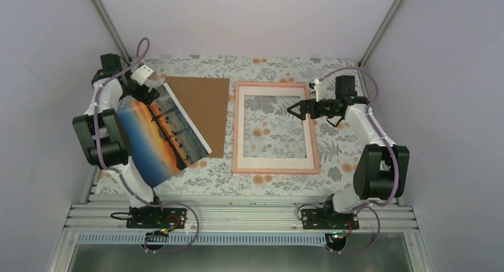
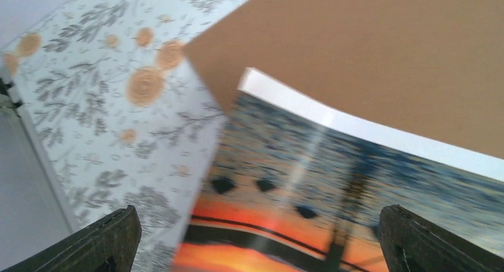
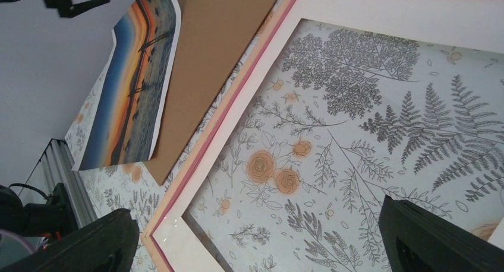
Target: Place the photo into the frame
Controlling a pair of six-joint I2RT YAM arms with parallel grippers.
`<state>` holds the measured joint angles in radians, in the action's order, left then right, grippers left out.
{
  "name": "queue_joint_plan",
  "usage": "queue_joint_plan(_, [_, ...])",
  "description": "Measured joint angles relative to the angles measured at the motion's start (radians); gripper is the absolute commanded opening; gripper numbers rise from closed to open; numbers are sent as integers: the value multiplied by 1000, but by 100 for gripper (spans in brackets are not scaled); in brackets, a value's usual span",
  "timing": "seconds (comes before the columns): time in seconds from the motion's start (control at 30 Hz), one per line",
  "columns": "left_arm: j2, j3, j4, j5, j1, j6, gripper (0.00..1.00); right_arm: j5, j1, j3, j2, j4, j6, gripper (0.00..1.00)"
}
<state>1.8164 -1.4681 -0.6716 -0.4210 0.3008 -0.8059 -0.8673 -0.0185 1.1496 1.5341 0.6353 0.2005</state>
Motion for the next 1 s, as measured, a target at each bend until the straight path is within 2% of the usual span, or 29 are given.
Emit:
queue_joint_plan(0.27, [339, -336, -121, -34, 56, -143, 99, -18, 0, -52, -15, -30, -11, 100])
queue_joint_plan(0.5, [558, -594, -282, -79, 58, -218, 80, -23, 0, -52, -18, -37, -12, 100])
queue_joint_plan(0.67, [607, -642, -378, -113, 69, -265, 66, -23, 0, -52, -18, -37, -14, 100])
queue_joint_plan(0.73, [606, -632, -401, -127, 77, -281, 58, -23, 0, -52, -18, -37, -15, 100])
queue_joint_plan(0.83, [600, -585, -411, -141, 88, -309, 41, -23, 0, -52, -18, -38, -18, 100])
queue_joint_plan(1.0, [596, -523, -424, -164, 99, -336, 4, -23, 0, -52, -18, -39, -19, 100])
